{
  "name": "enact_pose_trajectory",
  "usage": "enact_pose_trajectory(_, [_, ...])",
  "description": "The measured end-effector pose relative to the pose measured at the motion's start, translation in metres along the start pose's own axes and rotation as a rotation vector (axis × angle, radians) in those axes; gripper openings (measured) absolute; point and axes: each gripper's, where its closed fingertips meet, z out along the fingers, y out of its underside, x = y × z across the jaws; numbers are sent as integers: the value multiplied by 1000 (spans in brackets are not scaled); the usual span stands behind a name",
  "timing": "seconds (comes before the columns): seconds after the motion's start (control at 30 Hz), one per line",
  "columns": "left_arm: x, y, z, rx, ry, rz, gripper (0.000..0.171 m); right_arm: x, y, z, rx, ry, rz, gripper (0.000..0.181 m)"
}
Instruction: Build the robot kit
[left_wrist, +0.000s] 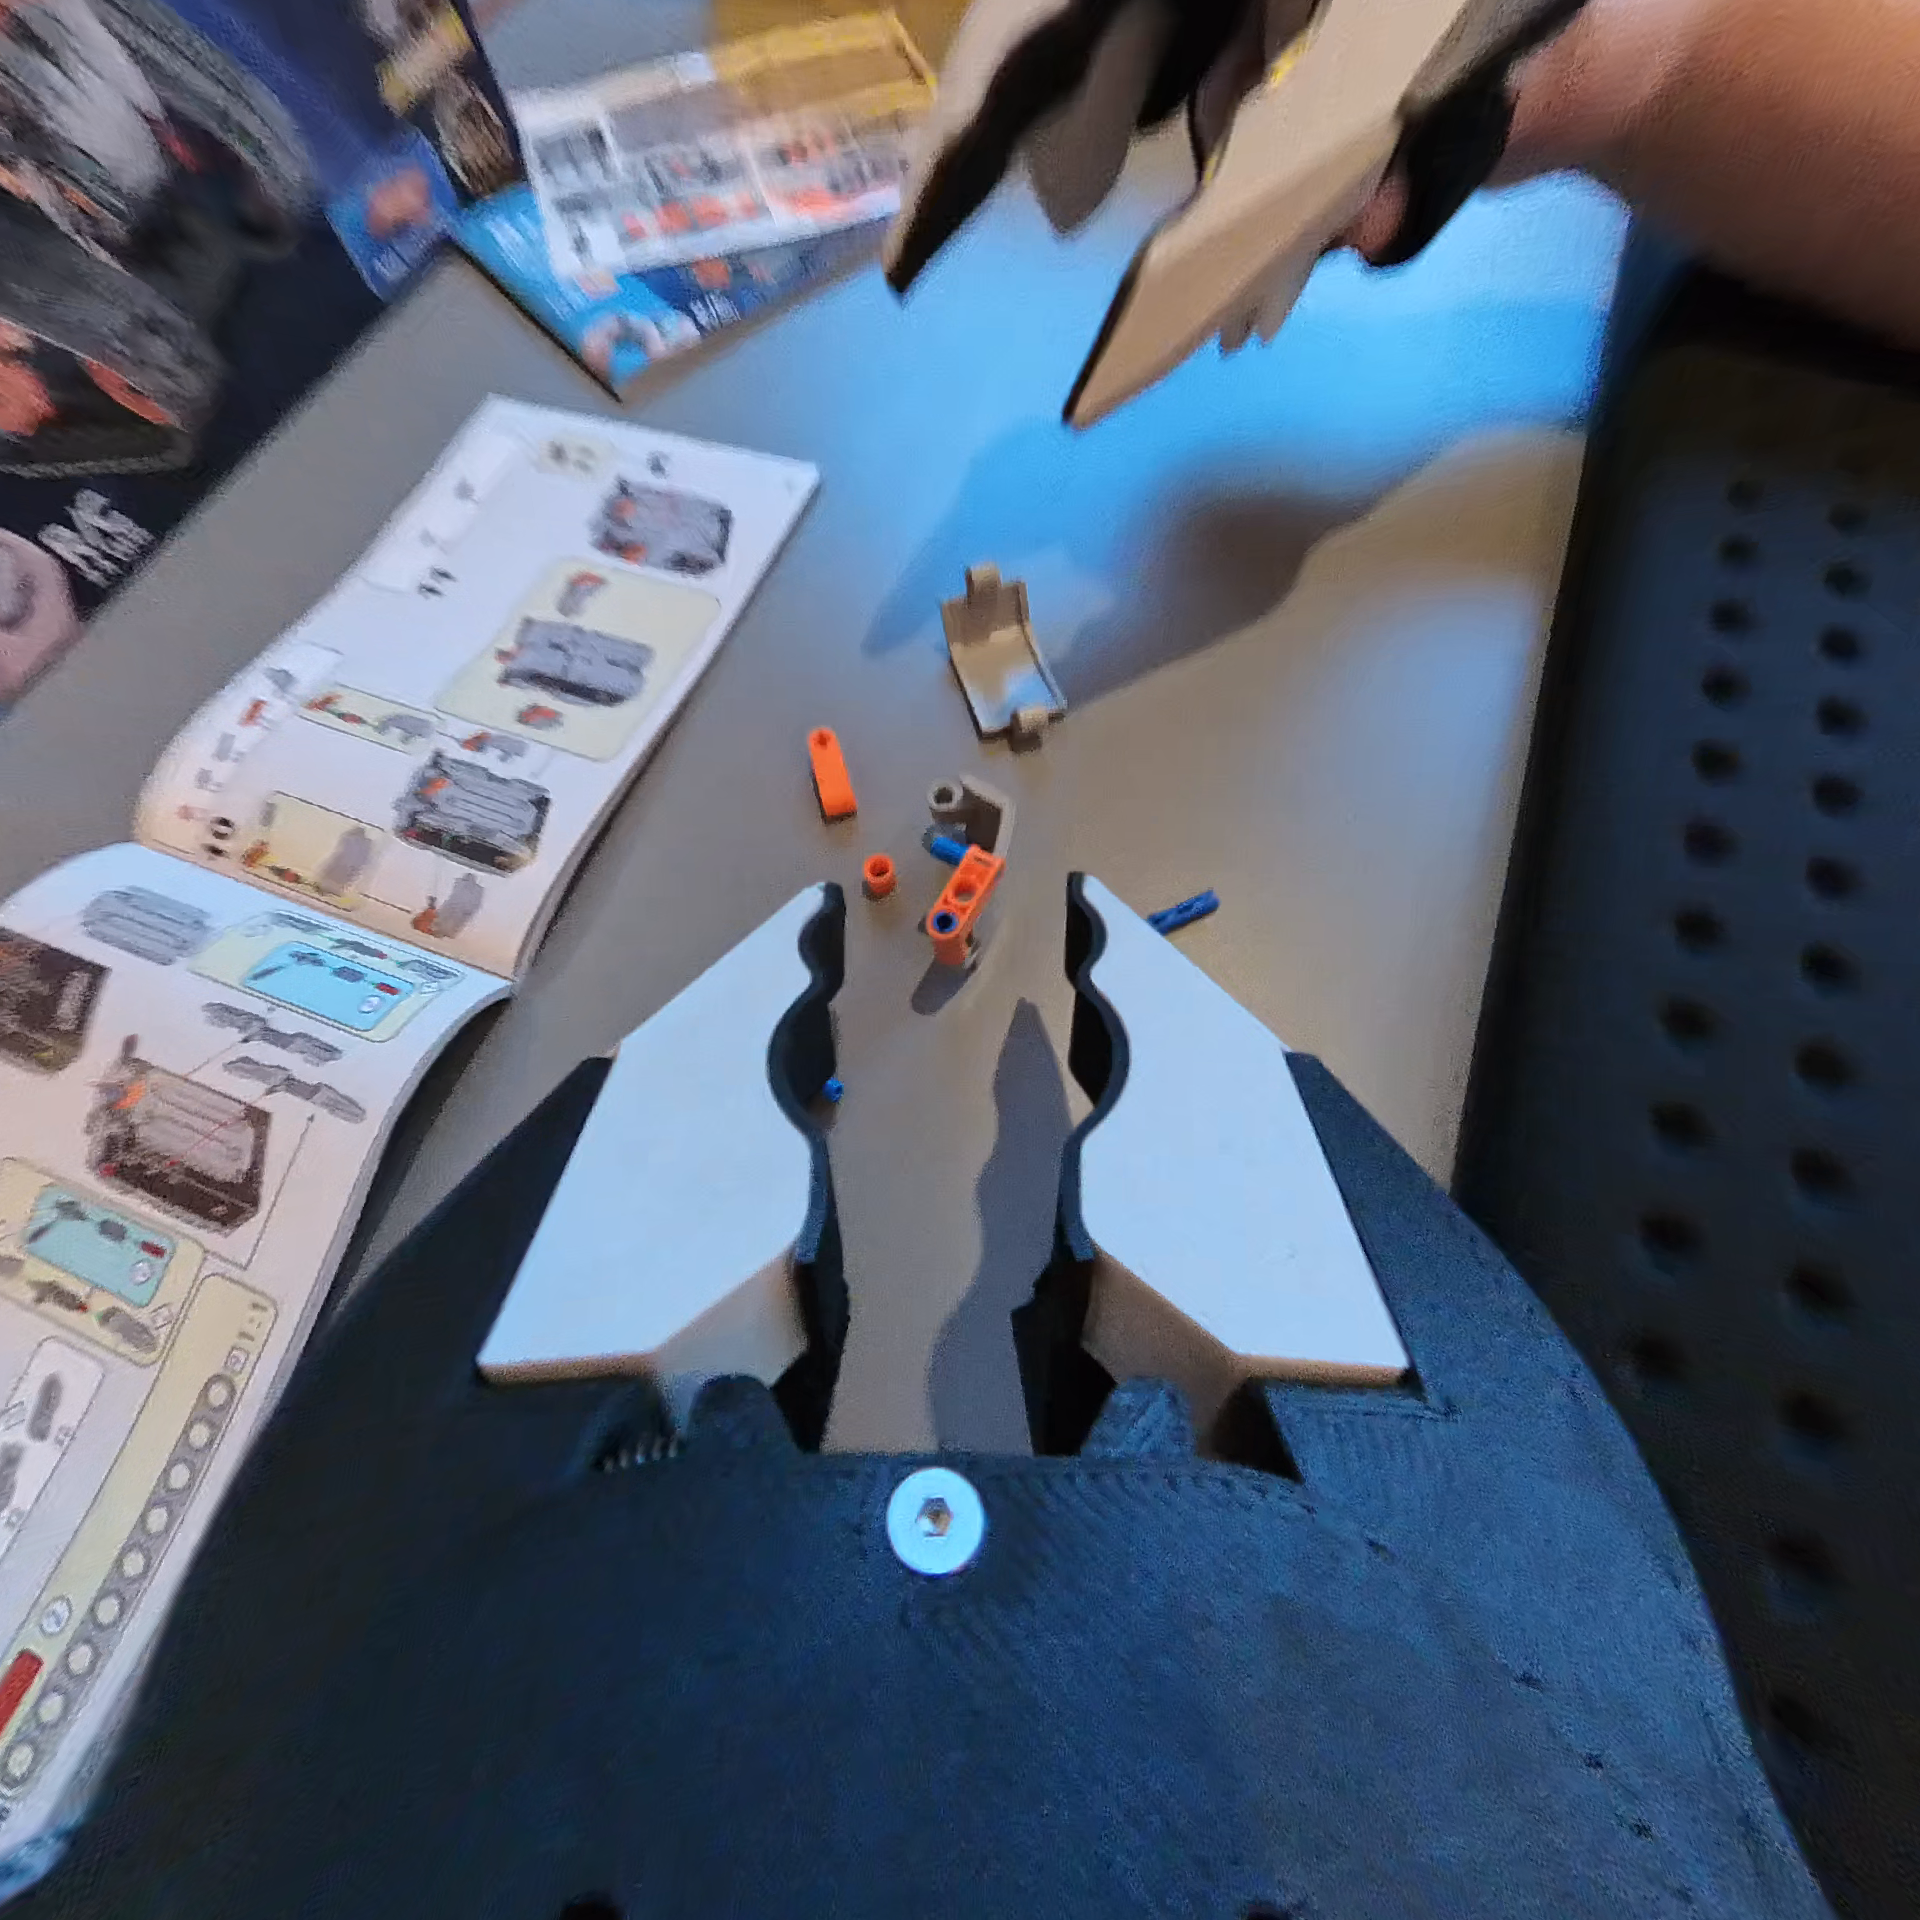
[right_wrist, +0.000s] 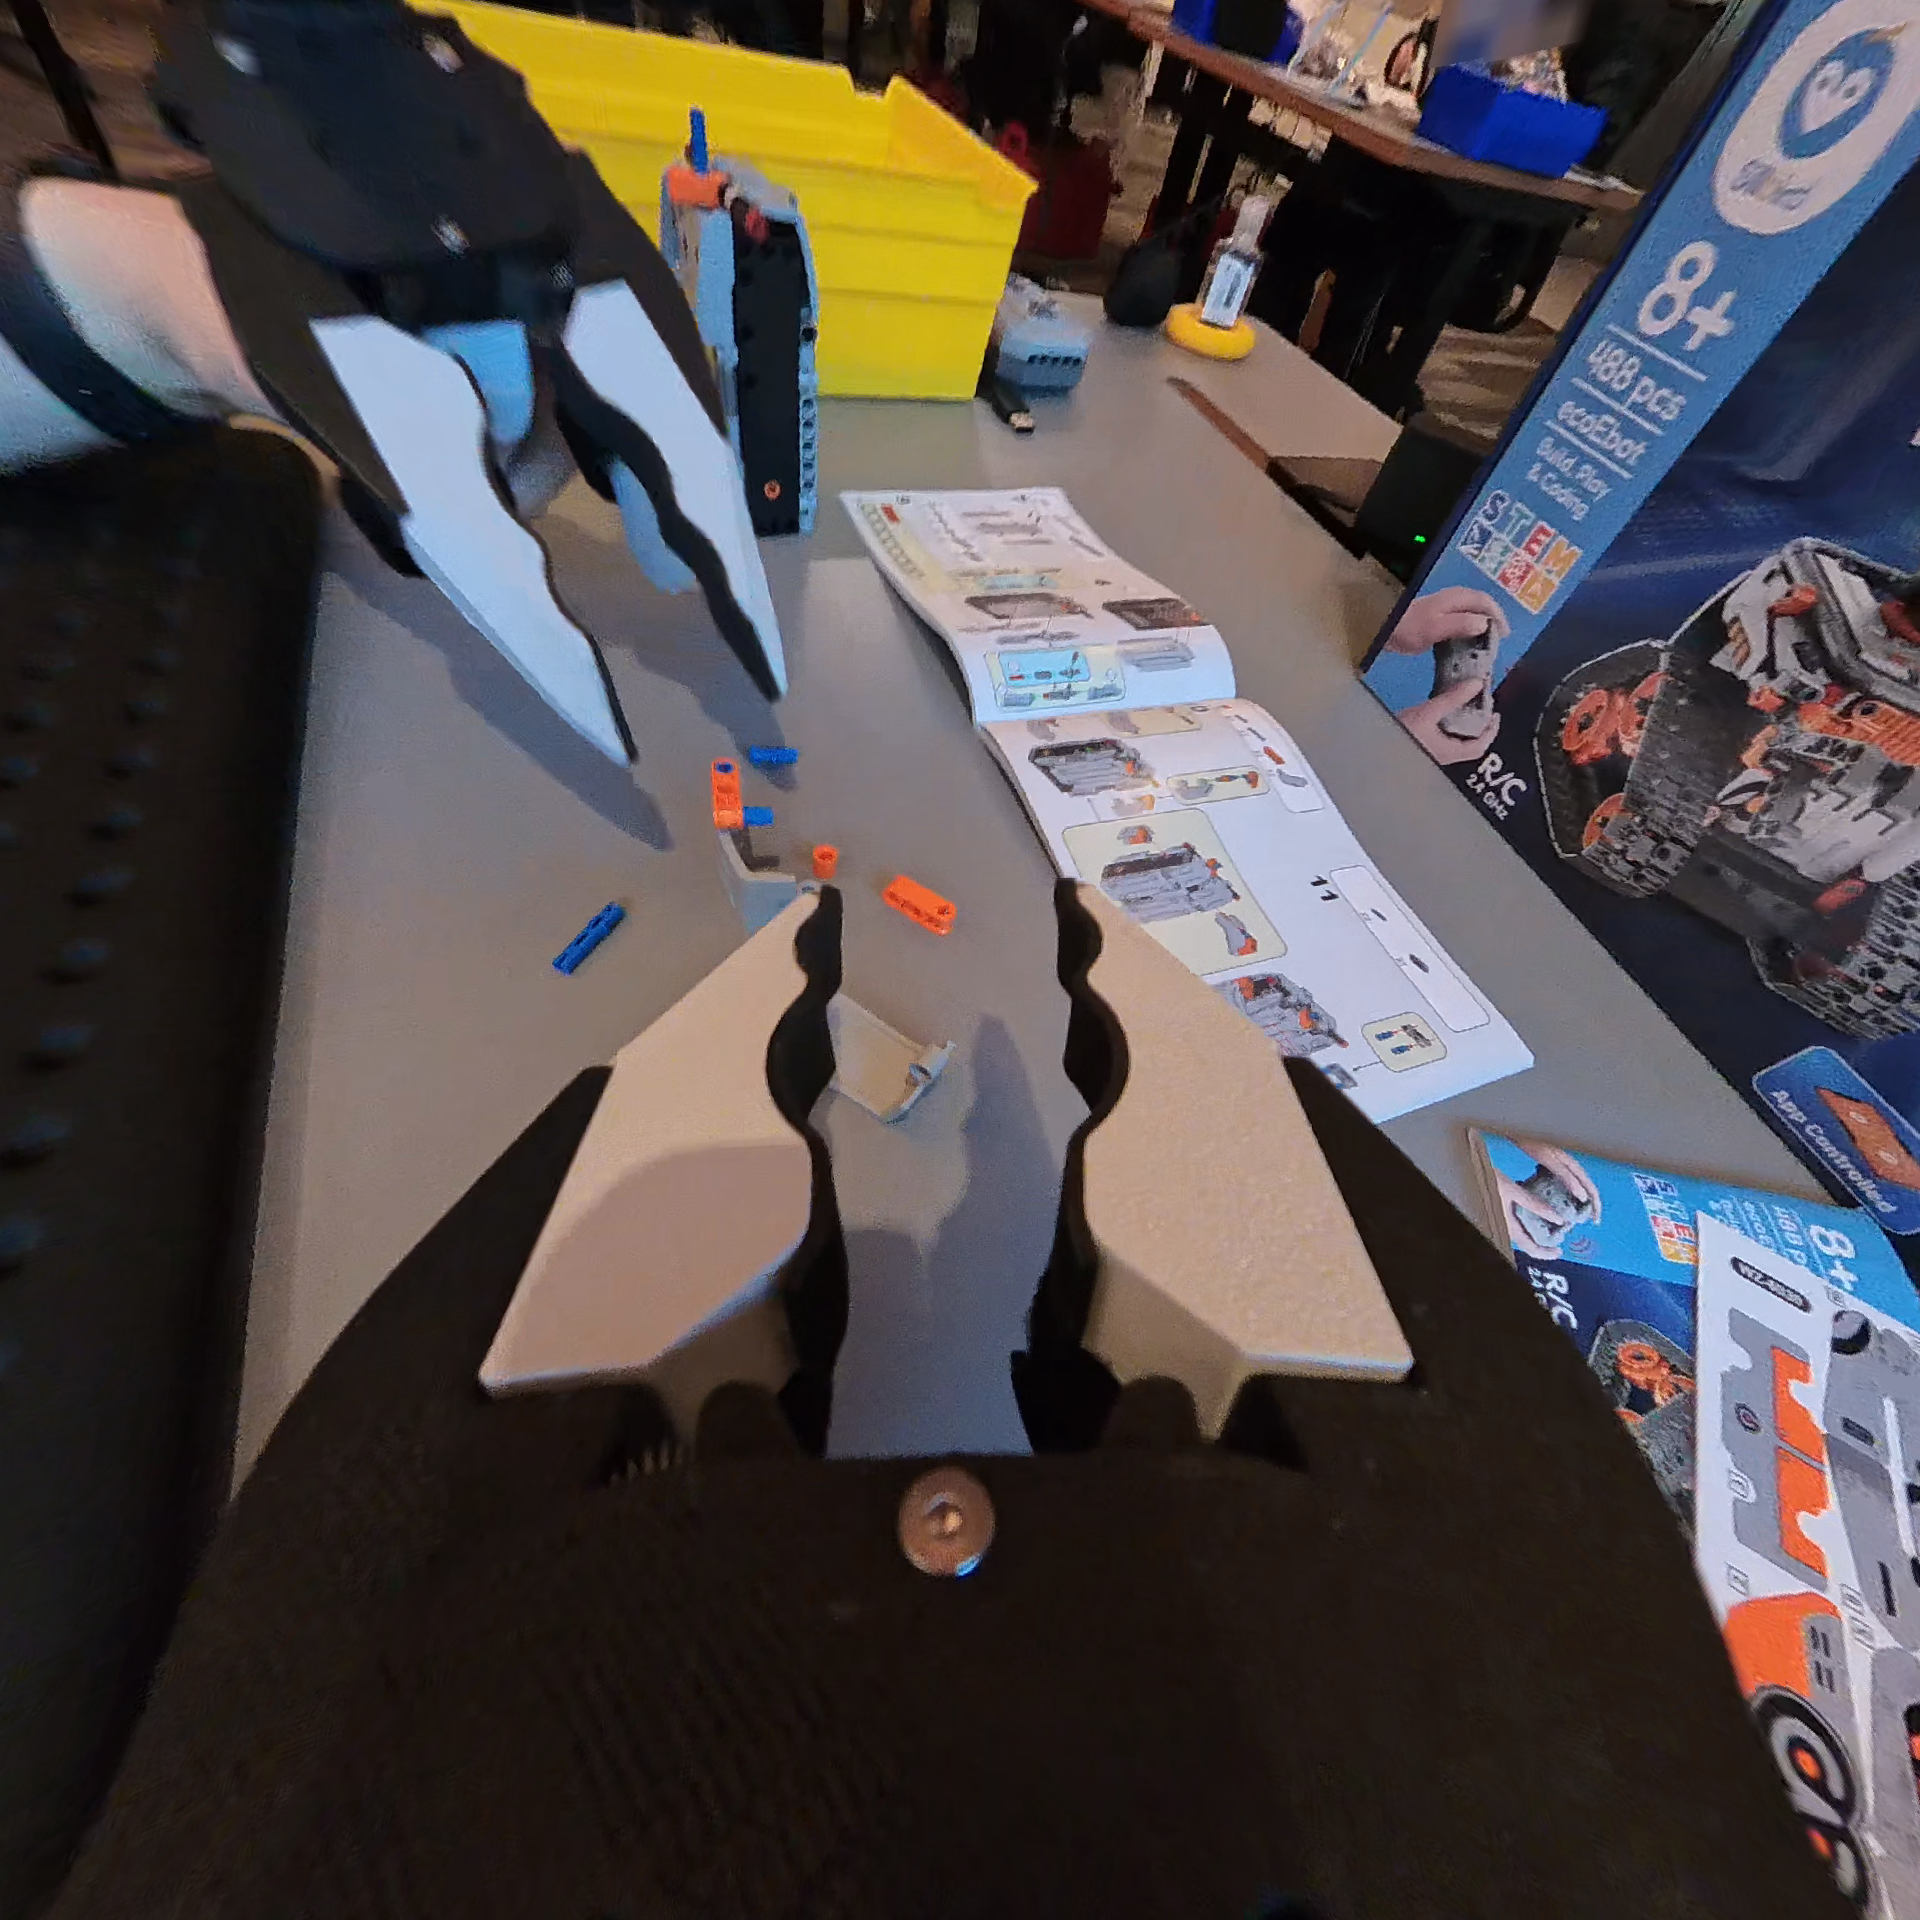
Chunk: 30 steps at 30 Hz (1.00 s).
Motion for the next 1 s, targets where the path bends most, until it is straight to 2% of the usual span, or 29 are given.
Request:
enact_pose_trajectory(0.07, [-5, 6, 6, -60, 40, -18, 42, 0, -1, -1, 4, 2, -2, 41])
enact_pose_trajectory(0.17, [-2, 4, 11, -71, 87, -22, 29, -1, 2, -1, -21, 12, -39, 41])
enact_pose_trajectory(0.33, [4, 13, 20, -126, 108, 2, 30, -3, 4, 1, -30, -2, -50, 41])
enact_pose_trajectory(0.4, [5, 16, 21, -143, 114, 21, 17, -3, 3, 1, -28, -8, -46, 41])
enact_pose_trajectory(0.47, [8, 15, 20, -137, 131, 36, 5, -4, 3, 2, -30, -15, -45, 41])
enact_pose_trajectory(0.6, [19, 9, 2, -106, 191, -11, 5, -5, 3, 0, -36, -5, -66, 41])
enact_pose_trajectory(0.7, [8, 3, -33, -28, 109, -45, 5, -5, 2, -1, -31, -4, -65, 41])
enact_pose_trajectory(0.8, [-15, 20, -64, -71, -35, -90, 5, -6, 2, 1, -41, -8, -74, 41])
enact_pose_trajectory(1.0, [-31, 55, -78, -139, -161, -197, 5, -10, 7, 7, -79, -19, -95, 41])
